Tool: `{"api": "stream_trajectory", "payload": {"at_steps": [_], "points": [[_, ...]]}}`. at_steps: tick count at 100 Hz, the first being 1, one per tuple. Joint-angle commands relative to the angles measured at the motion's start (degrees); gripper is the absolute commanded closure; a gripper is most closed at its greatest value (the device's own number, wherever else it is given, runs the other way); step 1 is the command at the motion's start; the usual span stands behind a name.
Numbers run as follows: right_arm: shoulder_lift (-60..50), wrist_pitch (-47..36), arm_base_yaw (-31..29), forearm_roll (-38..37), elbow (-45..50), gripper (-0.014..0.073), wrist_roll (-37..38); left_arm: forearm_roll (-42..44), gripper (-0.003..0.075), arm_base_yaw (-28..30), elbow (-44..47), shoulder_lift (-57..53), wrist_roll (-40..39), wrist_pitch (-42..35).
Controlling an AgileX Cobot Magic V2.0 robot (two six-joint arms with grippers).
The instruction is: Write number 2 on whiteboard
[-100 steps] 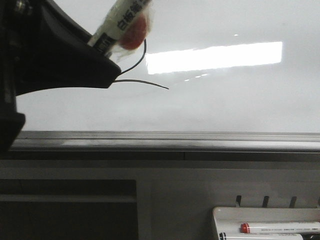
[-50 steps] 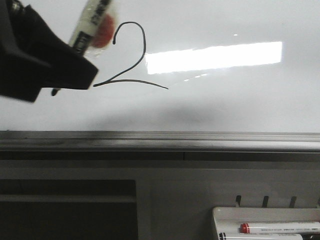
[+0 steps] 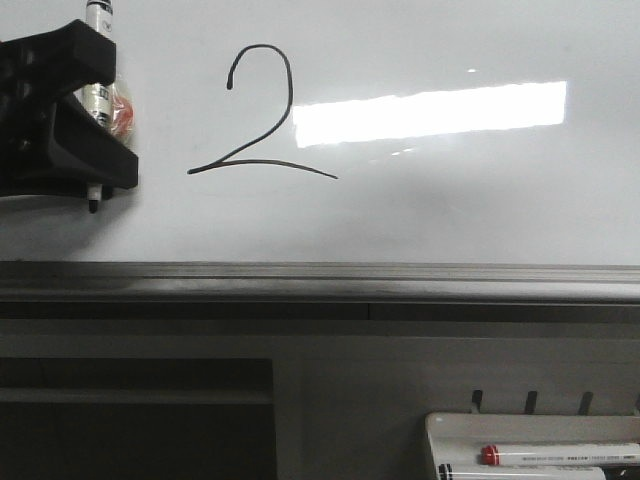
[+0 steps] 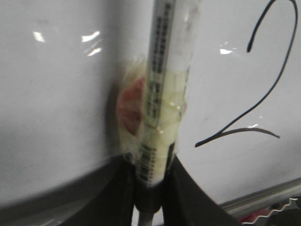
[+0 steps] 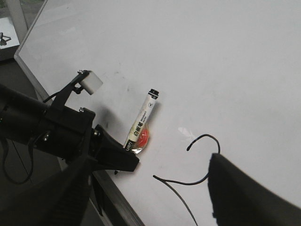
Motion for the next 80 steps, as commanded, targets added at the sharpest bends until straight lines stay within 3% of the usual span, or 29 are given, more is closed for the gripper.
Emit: {"api": "stream_trajectory", "payload": {"at_steps": [1,10,33,59,80], "points": [[-1.02,-3.56,-0.33,0.28,-1.94,0.0134,-0.48,-0.13,0.0741,2.85,-1.65,0.67,-0.72,-2.86],[-1.02,-3.11,-0.33,0.28,-1.94,0.0134,-0.48,0.03,0.0741,4.18,-1.65,1.03,-0.62,-6.22],[-1.02,-3.08,-0.33,0.28,-1.94,0.0134,-0.48,2.75,0.0741,4.43,-1.65,0.65,-0.62,-6.11],[-1.02,-2.82,-0.33,0.28,-1.94,0.0134,-0.48,2.88,0.0741,4.43,-1.65,-3.54,-1.10,0.09],[-1.02,-2.61,-0.33,0.28,-1.94,0.0134,-0.48,2.88,0.0741,4.43,-1.65,-4.26,-3.07,0.20]]}}
